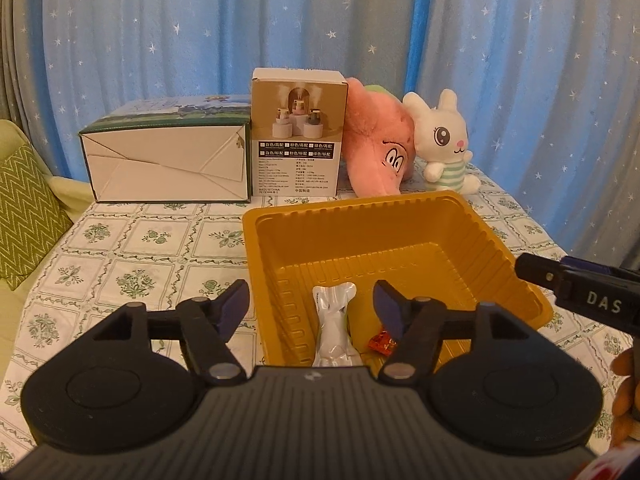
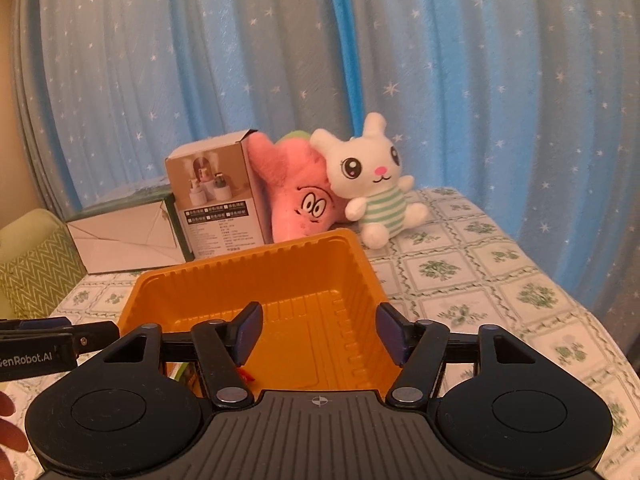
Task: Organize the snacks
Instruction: 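Open both tools to drop the snacks into the orange tray, then move both open tools back toward the remaining snacks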
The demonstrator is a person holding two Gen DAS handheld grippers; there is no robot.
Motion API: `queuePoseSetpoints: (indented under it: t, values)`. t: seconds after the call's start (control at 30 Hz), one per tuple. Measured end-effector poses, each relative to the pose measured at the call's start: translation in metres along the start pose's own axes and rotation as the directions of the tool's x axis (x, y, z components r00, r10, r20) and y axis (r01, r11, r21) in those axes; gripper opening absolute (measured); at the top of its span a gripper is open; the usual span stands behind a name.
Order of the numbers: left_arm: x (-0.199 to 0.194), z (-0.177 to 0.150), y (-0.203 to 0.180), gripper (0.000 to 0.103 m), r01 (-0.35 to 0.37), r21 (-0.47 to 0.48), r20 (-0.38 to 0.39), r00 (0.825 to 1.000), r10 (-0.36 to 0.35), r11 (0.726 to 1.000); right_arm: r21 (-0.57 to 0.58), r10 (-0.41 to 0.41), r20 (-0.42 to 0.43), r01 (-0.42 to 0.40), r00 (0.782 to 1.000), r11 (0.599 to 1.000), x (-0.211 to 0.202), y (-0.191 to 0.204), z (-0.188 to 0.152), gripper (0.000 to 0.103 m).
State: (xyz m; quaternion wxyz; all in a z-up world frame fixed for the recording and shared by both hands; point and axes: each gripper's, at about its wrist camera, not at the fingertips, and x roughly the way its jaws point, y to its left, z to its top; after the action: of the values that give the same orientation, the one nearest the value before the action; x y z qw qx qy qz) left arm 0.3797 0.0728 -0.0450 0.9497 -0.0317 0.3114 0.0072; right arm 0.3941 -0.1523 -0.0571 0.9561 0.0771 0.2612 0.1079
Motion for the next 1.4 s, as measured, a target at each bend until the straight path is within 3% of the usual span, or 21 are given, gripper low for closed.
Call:
queuePoseSetpoints:
  t: [0.4,0.87,1.13,1.4]
  values:
    - [-0.068,-0.035,0.002,0.066,-0.015,-0.019,-0.017,1.000,0.014,1.000,0.023,-0.032,-0.018,0.033,0.999,0.999,-0.090,0.003,-0.045,0.065]
    - [-0.166,-0.140,0.010,0.070,-0.065,-0.091,-0.124,0.991,0.053,0.994,0.051,-0.043,-0.115,0.049,0.992,0.997,-0.203,0.006,-0.122,0.068]
    - [-0.194,-0.181,0.009,0.070,-0.068,-0.112,-0.165,0.985,0.049,0.991,0.050,-0.014,-0.162,0.023,0.987,0.998,-0.235,0.015,-0.152,0.069]
    - [-0.202,-0.191,0.006,0.066,-0.057,-0.099,-0.174,0.984,0.039,0.993,0.036,0.029,-0.178,-0.023,0.984,0.999,-0.240,0.030,-0.169,0.069]
